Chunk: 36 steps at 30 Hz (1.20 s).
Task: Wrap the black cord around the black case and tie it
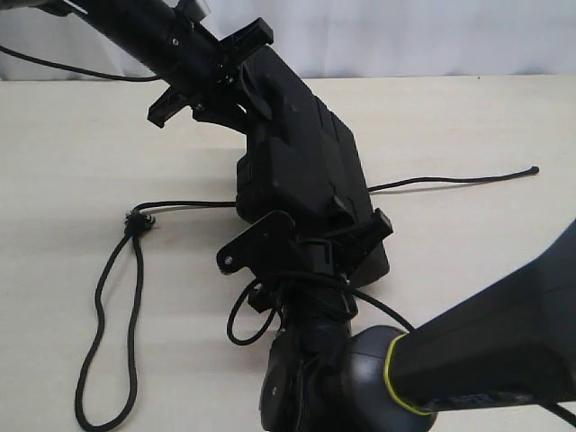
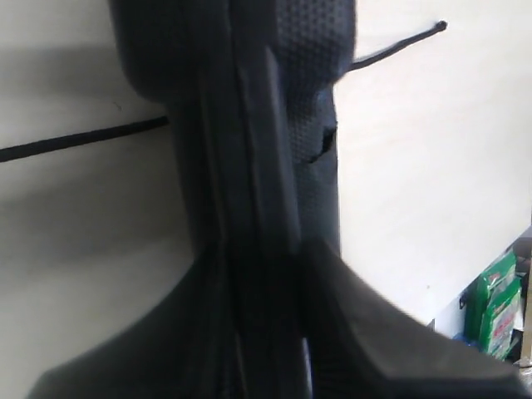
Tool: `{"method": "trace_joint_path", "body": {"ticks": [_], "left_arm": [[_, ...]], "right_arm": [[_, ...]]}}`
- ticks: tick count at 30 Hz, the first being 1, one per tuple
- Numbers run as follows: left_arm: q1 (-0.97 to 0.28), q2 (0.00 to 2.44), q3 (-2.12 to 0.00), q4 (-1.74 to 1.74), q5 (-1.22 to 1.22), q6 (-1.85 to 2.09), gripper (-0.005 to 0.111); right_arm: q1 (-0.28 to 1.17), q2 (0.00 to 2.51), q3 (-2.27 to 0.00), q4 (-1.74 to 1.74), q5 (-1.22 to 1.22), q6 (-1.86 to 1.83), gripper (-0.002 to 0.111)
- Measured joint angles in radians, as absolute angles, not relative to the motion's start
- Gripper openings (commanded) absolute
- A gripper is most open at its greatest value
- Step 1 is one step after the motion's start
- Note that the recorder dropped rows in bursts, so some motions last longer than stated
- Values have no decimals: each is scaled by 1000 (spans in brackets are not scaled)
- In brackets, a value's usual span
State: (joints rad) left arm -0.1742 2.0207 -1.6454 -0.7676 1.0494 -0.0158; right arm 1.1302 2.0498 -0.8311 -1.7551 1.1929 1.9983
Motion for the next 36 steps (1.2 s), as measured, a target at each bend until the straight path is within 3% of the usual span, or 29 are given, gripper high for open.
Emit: {"method": "trace_joint_path", "body": {"ticks": [5, 6, 7, 9, 12, 14, 16, 19, 22, 24, 28, 36], "left_arm": [[-174, 2021, -1646, -757, 1068, 92, 4], [-174, 2021, -1648, -757, 1071, 114, 12], [-174, 2021, -1648, -759, 1071, 139, 32], [-174, 2021, -1648, -748, 1059, 192, 56], [-166, 2019, -1723, -684, 1048, 339, 56], [-152, 1979, -1897, -426, 1181, 429, 56], [-152, 1905, -1933, -139, 1210, 561, 56], [-157, 1884, -1767, -60, 1214, 890, 56], [-166, 1888, -1505, 55, 1212, 1336, 30], [-166, 1888, -1327, 140, 1117, 1639, 20], [-166, 1888, -1184, 196, 802, 1802, 20], [-174, 1961, -1180, 55, 669, 1668, 20]], "right_arm": [[1141, 2052, -831, -1747, 1193, 2003, 6], [1141, 2052, -831, -1747, 1195, 2018, 6], [1141, 2052, -831, -1747, 1195, 2024, 6], [1143, 2052, -831, -1747, 1197, 2029, 6], [1143, 2052, -831, -1743, 1204, 2075, 6], [1143, 2050, -831, -1739, 1207, 2083, 6], [1143, 2021, -831, -1725, 1193, 2087, 6], [1143, 2005, -831, -1719, 1187, 2091, 6], [1143, 2005, -831, -1719, 1187, 2091, 6], [1143, 2005, -831, -1719, 1187, 2091, 6], [1143, 2005, -831, -1719, 1187, 2089, 6], [1143, 2005, -831, -1719, 1187, 2089, 6]]}}
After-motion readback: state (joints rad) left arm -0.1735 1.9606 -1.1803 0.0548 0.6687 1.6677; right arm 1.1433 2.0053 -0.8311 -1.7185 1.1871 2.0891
